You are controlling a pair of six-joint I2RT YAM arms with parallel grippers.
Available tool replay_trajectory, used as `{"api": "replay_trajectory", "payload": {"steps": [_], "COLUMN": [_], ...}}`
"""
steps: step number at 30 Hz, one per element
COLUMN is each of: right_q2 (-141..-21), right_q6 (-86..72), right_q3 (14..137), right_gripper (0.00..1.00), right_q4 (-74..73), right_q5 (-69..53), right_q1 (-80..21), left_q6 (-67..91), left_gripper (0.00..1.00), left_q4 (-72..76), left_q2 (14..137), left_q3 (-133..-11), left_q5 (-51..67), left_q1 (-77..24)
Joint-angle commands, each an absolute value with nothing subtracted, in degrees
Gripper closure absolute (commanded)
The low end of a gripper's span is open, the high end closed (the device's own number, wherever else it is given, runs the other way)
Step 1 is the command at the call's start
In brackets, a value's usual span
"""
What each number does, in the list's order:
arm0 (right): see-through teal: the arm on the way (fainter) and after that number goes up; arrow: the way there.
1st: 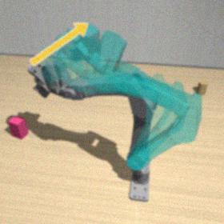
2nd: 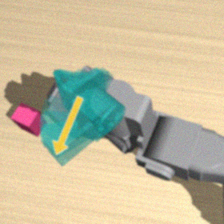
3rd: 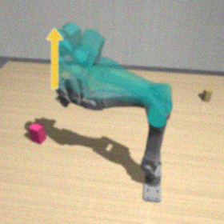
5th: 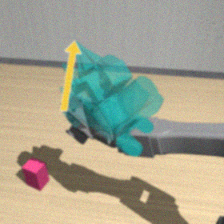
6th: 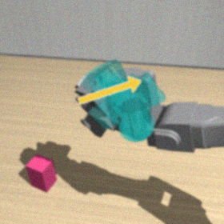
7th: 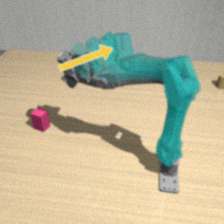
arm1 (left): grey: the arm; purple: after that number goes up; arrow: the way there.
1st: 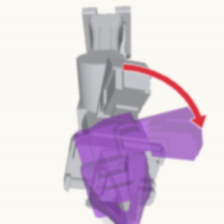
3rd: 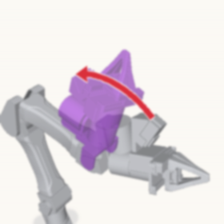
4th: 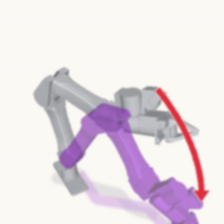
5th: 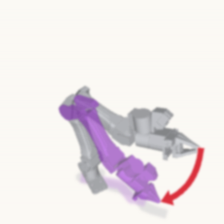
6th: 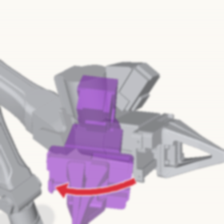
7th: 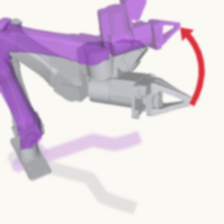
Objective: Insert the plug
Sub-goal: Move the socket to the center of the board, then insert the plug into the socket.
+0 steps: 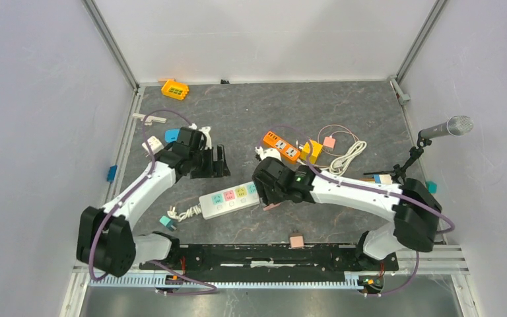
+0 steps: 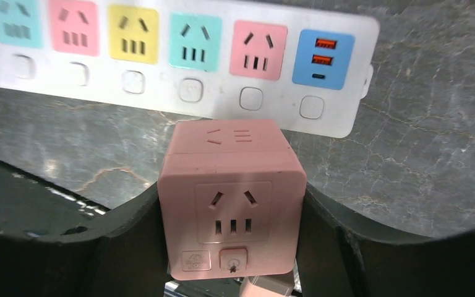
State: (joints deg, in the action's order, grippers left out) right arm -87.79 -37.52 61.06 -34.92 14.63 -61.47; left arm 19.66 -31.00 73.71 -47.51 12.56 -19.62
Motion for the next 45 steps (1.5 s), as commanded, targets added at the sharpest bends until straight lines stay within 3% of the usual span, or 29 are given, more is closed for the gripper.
{"api": "replay_trajectory", "payload": {"steps": [1, 11, 24, 28, 33, 45], "right_q2": [-79.6, -69.1, -85.8, -88.3, -91.6, -96.0], "right_q6": [-40.6, -41.2, -33.2, -32.4, -32.4, -30.2], "right_q3": [61.5, 50.2, 68.0, 72.4, 74.3, 76.3], "right_gripper": [1.00, 1.00, 1.00, 1.00, 1.00, 1.00], "right_q4": [-30.9, -21.7, -34.5, -36.0, -35.5, -37.1], "right_q5": [18.0, 12.8, -3.3, -8.1, -14.8, -10.0], "right_q1": [-60.7, -53.3, -46.3, -43.6, -41.4, -41.3], "left_q6": [20.1, 26.3, 26.9, 26.0, 25.8, 26.2], "left_gripper": [0.12, 0.08, 0.07, 0.00, 0.00, 0.00], "left_q4": [-33.8, -42.4, -41.7, -40.1, -38.8, -38.8], "left_q2": [68.5, 62.3, 55.6, 54.1, 52.5, 49.0], "left_q3": [-51.7, -46.2, -42.1, -41.5, -41.0, -40.6], "left_q5": [10.5, 10.0, 12.7, 15.0, 16.5, 14.4], "left_q1": [-19.5, -18.7, -18.7, -18.7, -18.7, -18.7]}}
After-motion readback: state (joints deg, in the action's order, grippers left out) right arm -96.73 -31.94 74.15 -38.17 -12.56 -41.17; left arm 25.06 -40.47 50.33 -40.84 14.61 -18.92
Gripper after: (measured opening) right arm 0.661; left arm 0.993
